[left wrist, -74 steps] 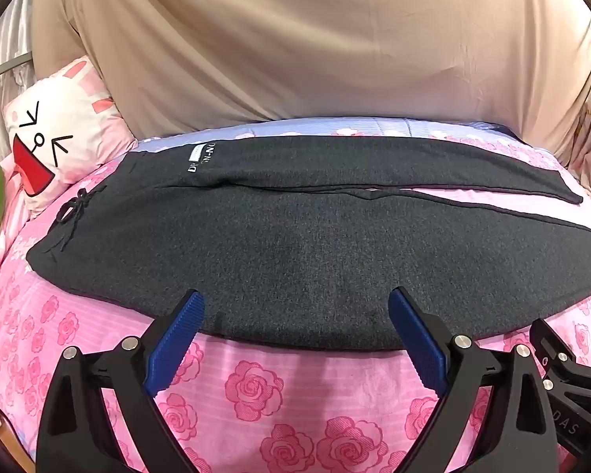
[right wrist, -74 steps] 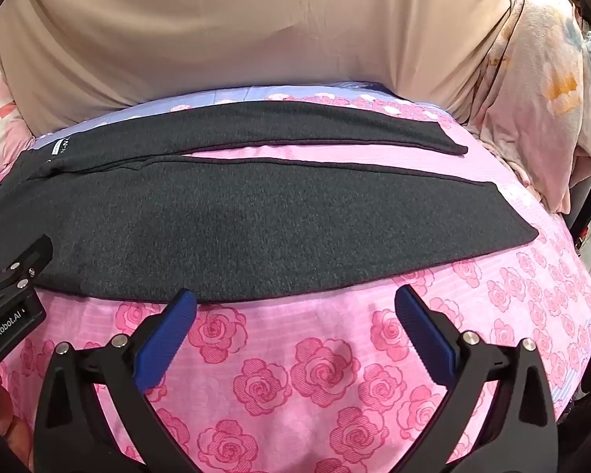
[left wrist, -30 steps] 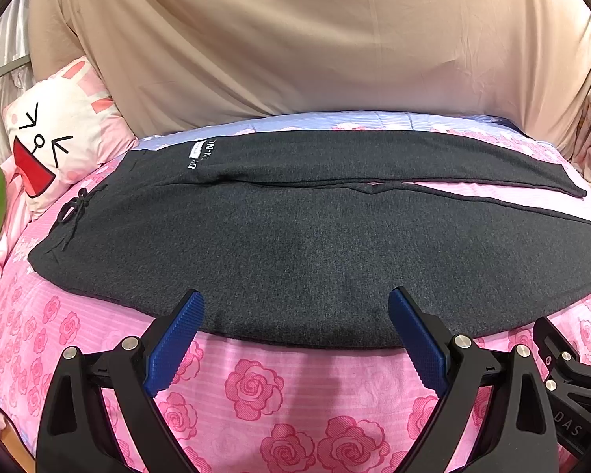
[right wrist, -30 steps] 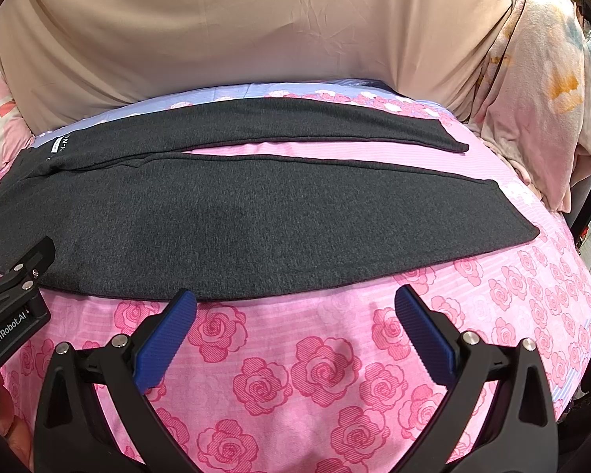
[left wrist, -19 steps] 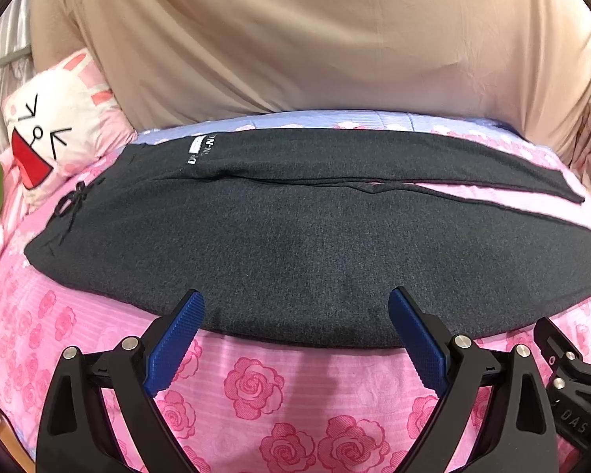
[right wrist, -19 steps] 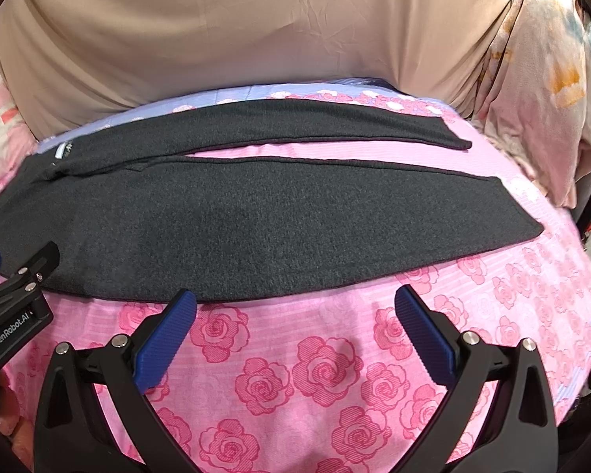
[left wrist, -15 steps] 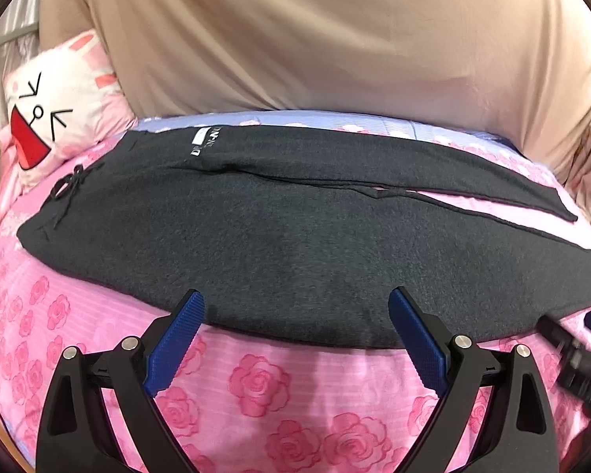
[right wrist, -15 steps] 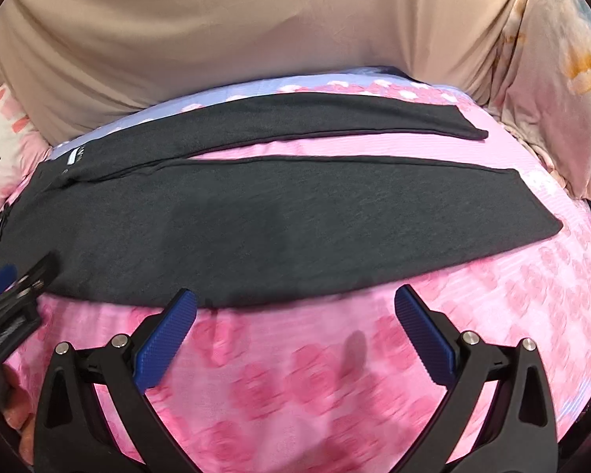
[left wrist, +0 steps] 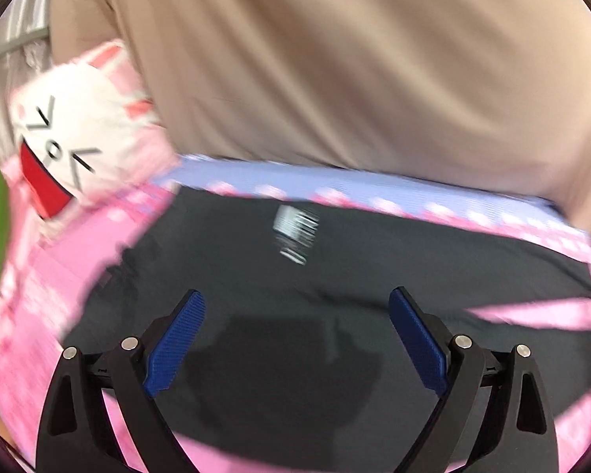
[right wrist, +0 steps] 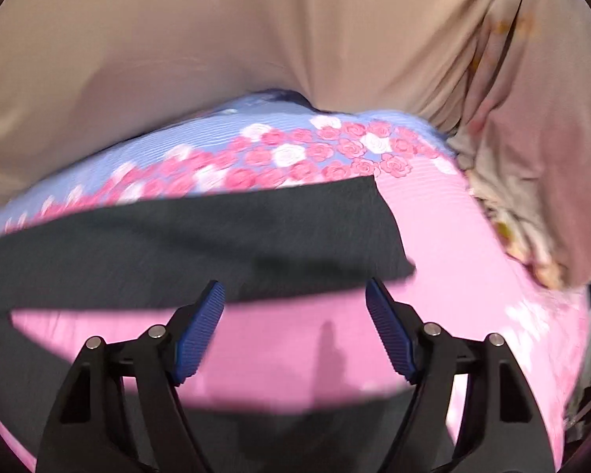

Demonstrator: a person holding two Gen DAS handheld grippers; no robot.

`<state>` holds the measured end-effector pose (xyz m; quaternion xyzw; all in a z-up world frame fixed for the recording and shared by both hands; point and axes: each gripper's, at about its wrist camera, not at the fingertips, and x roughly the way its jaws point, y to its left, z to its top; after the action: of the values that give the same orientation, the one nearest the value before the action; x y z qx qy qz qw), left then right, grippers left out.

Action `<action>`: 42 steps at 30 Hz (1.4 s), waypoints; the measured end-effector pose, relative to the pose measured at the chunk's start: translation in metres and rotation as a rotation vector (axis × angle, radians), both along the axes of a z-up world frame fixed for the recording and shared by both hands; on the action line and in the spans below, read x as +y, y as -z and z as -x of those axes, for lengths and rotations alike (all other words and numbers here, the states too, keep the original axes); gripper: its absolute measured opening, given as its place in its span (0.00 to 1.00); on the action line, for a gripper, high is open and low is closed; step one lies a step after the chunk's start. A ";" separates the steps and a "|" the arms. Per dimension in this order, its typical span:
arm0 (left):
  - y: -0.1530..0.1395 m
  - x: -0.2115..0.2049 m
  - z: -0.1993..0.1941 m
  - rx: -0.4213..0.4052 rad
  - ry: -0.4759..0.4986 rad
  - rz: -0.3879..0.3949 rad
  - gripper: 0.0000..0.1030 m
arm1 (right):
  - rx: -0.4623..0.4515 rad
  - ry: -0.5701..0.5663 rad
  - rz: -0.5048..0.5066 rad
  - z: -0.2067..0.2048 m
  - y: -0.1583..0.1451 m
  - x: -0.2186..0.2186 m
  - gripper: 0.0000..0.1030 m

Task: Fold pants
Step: 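Grasp the grey pants end with the right tool while the left tool grasps beside it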

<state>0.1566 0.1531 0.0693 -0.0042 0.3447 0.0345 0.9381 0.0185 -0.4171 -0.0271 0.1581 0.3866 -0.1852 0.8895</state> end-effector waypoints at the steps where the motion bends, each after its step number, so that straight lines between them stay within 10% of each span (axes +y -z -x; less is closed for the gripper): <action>1: -0.001 0.008 -0.015 -0.004 -0.021 -0.021 0.90 | -0.009 0.013 -0.004 -0.008 -0.002 -0.010 0.68; 8: 0.020 0.079 -0.142 0.089 -0.215 -0.130 0.90 | -0.008 0.094 0.022 -0.071 -0.003 -0.059 0.70; 12: 0.051 0.124 -0.198 0.193 -0.280 -0.021 0.90 | 0.002 0.101 0.000 -0.090 0.009 -0.070 0.73; 17: 0.080 0.146 -0.234 0.240 -0.358 0.059 0.90 | 0.001 0.056 -0.018 -0.093 0.020 -0.063 0.35; 20: 0.099 0.152 -0.250 0.329 -0.387 0.116 0.73 | 0.015 0.036 -0.032 -0.093 0.023 -0.054 0.12; 23: 0.092 0.148 -0.252 0.306 -0.373 0.034 0.27 | 0.017 0.040 -0.001 -0.091 0.018 -0.044 0.08; 26: 0.076 0.148 -0.241 0.292 -0.365 0.058 0.01 | -0.017 0.053 0.010 -0.078 0.009 -0.038 0.07; 35: -0.025 0.156 -0.112 0.058 -0.237 0.150 0.01 | -0.204 0.020 0.004 0.017 -0.051 -0.017 0.07; 42: -0.025 0.176 -0.007 0.069 -0.196 0.148 0.02 | -0.208 -0.036 0.038 0.097 -0.060 0.005 0.07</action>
<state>0.1633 0.3290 0.0941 -0.1061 0.3761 0.1007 0.9150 -0.0785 -0.4125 0.0329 0.1525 0.2912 -0.1592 0.9309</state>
